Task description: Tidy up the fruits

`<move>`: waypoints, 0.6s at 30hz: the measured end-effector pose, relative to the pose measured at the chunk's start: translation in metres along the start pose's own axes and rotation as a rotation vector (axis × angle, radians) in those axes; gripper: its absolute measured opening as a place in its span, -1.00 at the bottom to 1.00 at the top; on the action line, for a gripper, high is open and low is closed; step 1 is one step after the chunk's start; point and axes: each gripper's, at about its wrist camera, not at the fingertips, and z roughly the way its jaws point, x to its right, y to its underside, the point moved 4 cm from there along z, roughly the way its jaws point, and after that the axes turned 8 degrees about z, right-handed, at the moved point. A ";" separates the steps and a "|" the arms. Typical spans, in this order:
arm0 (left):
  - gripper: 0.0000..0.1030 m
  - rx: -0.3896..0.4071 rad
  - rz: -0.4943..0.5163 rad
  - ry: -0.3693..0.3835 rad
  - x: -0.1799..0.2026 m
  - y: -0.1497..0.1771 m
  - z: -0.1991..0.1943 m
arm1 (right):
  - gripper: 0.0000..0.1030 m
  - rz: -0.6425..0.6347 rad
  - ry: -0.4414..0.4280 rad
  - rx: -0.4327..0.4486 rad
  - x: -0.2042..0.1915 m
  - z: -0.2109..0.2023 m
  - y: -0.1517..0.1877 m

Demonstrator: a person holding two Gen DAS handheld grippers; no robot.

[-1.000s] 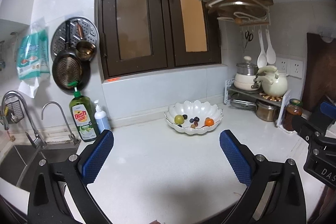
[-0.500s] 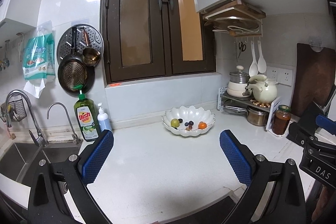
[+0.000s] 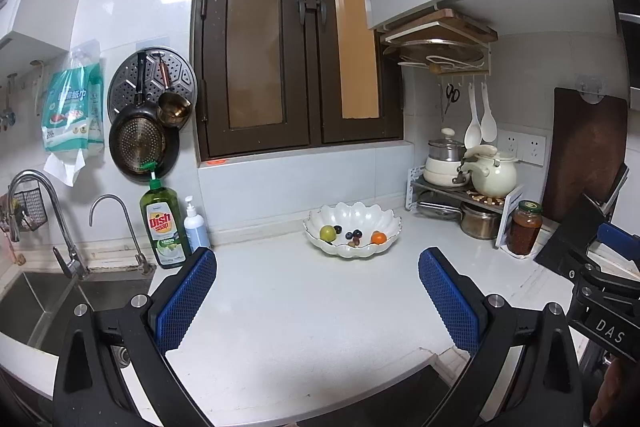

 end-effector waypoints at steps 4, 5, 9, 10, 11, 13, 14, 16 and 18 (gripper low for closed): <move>1.00 0.001 -0.003 0.000 0.000 0.001 -0.005 | 0.67 -0.003 -0.001 0.004 0.000 -0.005 0.000; 1.00 0.002 -0.005 0.002 -0.001 0.001 -0.006 | 0.67 -0.005 -0.002 0.004 0.000 -0.005 0.000; 1.00 0.002 -0.005 0.003 0.000 0.002 -0.008 | 0.67 -0.004 -0.001 0.004 0.000 -0.008 0.002; 1.00 0.002 -0.005 0.003 0.000 0.002 -0.008 | 0.67 -0.004 0.000 0.004 0.000 -0.008 0.002; 1.00 0.002 -0.005 0.000 0.001 0.002 -0.008 | 0.67 -0.004 0.000 0.002 0.000 -0.008 0.001; 1.00 0.005 -0.004 0.000 0.001 0.001 -0.009 | 0.67 -0.003 -0.001 0.005 0.000 -0.008 0.001; 1.00 0.006 -0.003 0.000 0.001 0.002 -0.010 | 0.67 -0.004 0.001 0.005 0.001 -0.007 0.001; 1.00 0.006 -0.003 -0.001 0.003 0.002 -0.013 | 0.67 -0.003 0.002 0.008 0.000 -0.009 0.002; 1.00 0.008 -0.003 0.000 0.003 0.002 -0.013 | 0.67 -0.003 0.000 0.008 -0.001 -0.010 0.002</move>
